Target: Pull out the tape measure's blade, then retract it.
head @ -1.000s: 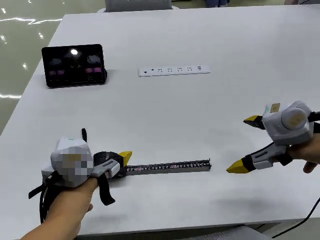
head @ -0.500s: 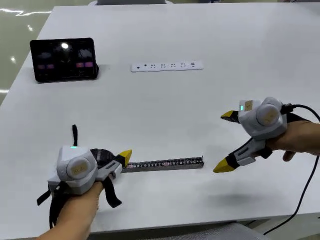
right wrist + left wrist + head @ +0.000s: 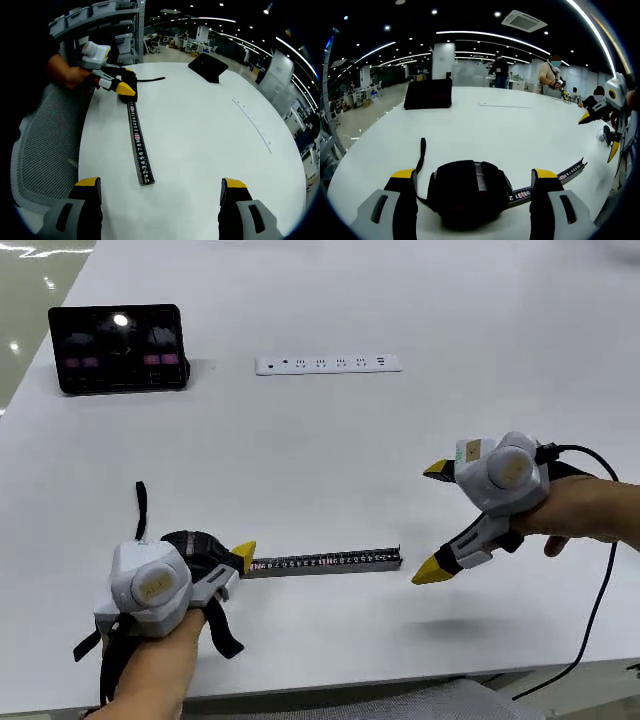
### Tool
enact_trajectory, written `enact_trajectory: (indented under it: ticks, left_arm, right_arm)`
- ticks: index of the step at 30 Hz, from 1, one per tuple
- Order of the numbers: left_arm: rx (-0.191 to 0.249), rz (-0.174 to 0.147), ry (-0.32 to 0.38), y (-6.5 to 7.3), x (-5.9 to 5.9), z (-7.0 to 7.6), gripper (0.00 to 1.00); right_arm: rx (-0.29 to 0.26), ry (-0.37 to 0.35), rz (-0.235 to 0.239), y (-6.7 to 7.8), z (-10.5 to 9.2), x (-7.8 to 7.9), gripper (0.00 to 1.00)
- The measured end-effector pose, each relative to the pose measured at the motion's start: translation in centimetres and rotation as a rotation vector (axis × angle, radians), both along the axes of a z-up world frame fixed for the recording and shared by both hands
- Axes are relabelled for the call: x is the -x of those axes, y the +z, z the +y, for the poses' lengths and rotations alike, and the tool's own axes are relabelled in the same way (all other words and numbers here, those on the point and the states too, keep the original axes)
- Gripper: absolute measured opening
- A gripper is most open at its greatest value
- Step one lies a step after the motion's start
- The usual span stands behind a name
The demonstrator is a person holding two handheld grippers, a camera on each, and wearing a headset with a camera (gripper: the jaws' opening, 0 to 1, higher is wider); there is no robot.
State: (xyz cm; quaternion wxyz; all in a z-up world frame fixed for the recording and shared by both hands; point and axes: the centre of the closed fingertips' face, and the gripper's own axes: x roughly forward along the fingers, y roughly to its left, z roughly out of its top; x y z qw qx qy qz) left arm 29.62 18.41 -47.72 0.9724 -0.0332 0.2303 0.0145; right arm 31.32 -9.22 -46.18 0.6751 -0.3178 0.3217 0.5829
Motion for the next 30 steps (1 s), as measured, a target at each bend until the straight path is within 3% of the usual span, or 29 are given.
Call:
enact_trajectory:
  ticks: [3, 5, 10, 15, 17, 24, 30]
  left_arm:
    - [0.003, 0.023, -0.005, -0.3, 0.0, -0.1, 0.89]
    - [-0.003, 0.037, -0.006, -0.3, 0.1, 0.0, 0.90]
    - [0.032, 0.063, 0.002, -0.6, 0.3, 0.2, 0.92]
    - [0.027, 0.057, 0.002, -0.4, 0.4, 0.3, 0.90]
    - [0.024, 0.056, -0.002, -0.3, 0.3, 0.3, 0.91]
    - [0.013, 0.050, -0.013, 0.0, 0.4, 0.2, 0.90]
    - [0.011, 0.051, -0.013, 0.0, 0.4, 0.2, 0.91]
  right_arm:
    - [0.002, 0.015, 0.010, -0.4, 0.2, 0.1, 0.99]
    - [0.014, 0.033, 0.009, -0.8, 0.3, 0.2, 0.93]
    - [0.040, 0.076, 0.025, -2.2, 0.6, 0.5, 0.88]
    - [0.067, 0.121, 0.045, -3.2, 0.9, 1.2, 0.81]
    - [0.089, 0.146, 0.044, -4.0, 0.6, 1.2, 0.74]
    - [0.121, 0.173, 0.081, -4.7, 1.0, 1.6, 0.51]
    - [0.155, 0.198, 0.086, -5.6, 0.6, 1.9, 0.37]
